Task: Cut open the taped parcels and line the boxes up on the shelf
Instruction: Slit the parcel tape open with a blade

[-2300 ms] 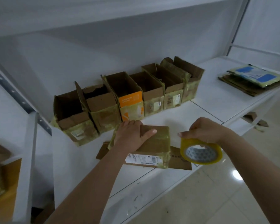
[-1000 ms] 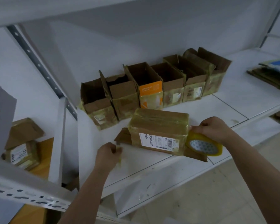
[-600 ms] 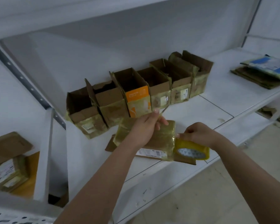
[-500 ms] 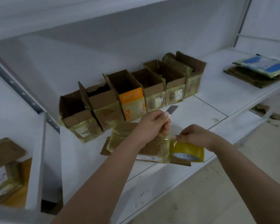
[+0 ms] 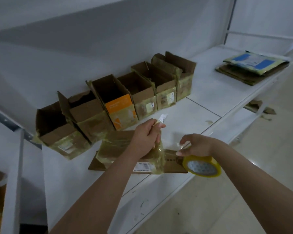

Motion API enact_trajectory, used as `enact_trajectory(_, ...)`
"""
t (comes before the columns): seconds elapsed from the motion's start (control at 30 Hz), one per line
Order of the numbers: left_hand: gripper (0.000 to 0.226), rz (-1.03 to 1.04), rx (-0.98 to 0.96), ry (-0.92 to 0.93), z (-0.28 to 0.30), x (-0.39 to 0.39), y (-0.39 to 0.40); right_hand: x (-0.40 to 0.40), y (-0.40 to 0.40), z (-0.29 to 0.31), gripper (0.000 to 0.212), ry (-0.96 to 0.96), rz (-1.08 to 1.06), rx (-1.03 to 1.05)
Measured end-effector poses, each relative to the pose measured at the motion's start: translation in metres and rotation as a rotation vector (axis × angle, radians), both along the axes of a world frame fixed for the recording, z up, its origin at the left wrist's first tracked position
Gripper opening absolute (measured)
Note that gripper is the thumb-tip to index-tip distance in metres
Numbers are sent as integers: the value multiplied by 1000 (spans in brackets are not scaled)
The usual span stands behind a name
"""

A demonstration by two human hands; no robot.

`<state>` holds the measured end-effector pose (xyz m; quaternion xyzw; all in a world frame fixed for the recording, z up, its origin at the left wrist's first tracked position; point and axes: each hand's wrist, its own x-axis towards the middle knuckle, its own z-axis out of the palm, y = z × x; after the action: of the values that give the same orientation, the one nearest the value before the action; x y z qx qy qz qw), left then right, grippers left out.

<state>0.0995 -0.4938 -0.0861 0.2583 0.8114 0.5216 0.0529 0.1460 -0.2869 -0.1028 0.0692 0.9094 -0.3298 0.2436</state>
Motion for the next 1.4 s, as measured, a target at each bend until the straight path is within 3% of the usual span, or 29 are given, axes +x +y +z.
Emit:
enact_trajectory(0.23, 30, -43, -67, -118, 27, 3, -2, 6, 13, 10, 23, 81, 65, -152)
enact_trajectory(0.3, 35, -85, -222, -125, 40, 8, -2, 8, 12, 11, 22, 71, 67, -204)
enact_trajectory(0.43, 41, -164, -750, -29, 48, 24, 3, 14, 13, 11, 18, 37, 26, -310)
enact_trajectory(0.53, 41, -145, -849, 88, 50, 24, 6, 18, 16, 11, 15, 66, -11, -334)
enact_trajectory(0.67, 29, -141, -927, 138, 52, 21, 12, 18, 12, 14, 14, 132, -65, -296)
enact_trajectory(0.93, 29, -210, -1113, 42, 52, 13, 32, 20, 1, 19, 20, 180, -100, -34)
enact_trajectory(1.07, 28, -227, -1256, 100, 49, 17, 43, 19, -4, 17, 22, 224, -135, 39)
enact_trajectory(1.17, 32, -228, -1198, 82, 53, 17, 38, 20, -3, 14, 21, 206, -153, 15)
enact_trajectory(1.3, 34, -54, -733, -27, 52, 13, 9, 22, -1, 10, 20, 174, -193, -178)
enact_trajectory(1.4, 28, 102, -715, 153, 35, 19, 11, 22, -5, 6, 21, 162, -187, -211)
